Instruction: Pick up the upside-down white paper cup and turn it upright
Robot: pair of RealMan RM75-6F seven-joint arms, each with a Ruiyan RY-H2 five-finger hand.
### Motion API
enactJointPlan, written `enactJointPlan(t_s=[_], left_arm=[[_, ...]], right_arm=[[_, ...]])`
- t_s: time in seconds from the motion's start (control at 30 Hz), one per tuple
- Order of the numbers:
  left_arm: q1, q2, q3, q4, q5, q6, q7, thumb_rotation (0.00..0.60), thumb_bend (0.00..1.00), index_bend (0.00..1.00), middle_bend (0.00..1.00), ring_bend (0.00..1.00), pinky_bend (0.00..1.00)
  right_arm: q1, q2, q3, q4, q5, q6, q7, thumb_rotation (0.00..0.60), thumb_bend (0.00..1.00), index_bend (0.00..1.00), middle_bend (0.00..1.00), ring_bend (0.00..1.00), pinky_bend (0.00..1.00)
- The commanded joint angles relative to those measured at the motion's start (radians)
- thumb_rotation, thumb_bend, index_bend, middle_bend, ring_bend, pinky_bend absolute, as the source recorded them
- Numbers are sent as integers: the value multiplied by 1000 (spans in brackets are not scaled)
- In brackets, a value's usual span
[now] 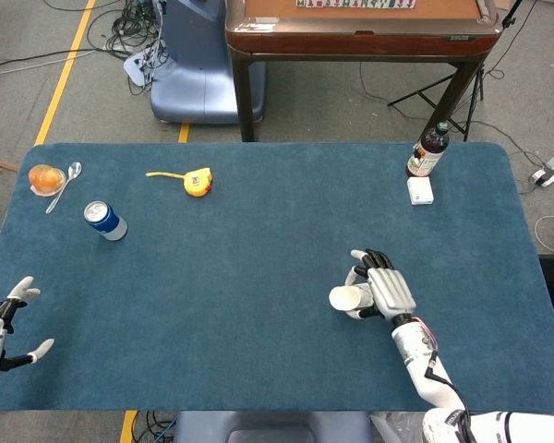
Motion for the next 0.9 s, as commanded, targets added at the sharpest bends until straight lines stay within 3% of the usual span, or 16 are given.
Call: enactJointPlan(t_s=[0.03,0.23,0.43,0.77,0.9], left_arm=[[-1,-1,1,0,-1,-4,2,600,138,70,244,297,534],[-4,-4,4,1,1,-10,8,600,138,70,244,297,534],[-5,-3,4,1,1,-11,4,600,138,70,244,297,534],[-6,-3,5,4,-1,-16,0,600,138,70,244,297,533],[-6,-3,6,4,0,-16,-1,600,138,70,244,297,534]], right_arm=[[-83,10,52,49,-106,-57,315,600,41,491,131,0,0],[-130,-43,66,149,-211,-52,571,600,25,492,140,0,0],[-148,-86,47,247,-269,-74,689,600,11,492,137,0,0],[-153,-117,28,329,-321,-111,753,600,0,487,113,0,0],[-151,-91,17,323,-327,-136,731,600,0,377,70,0,0]])
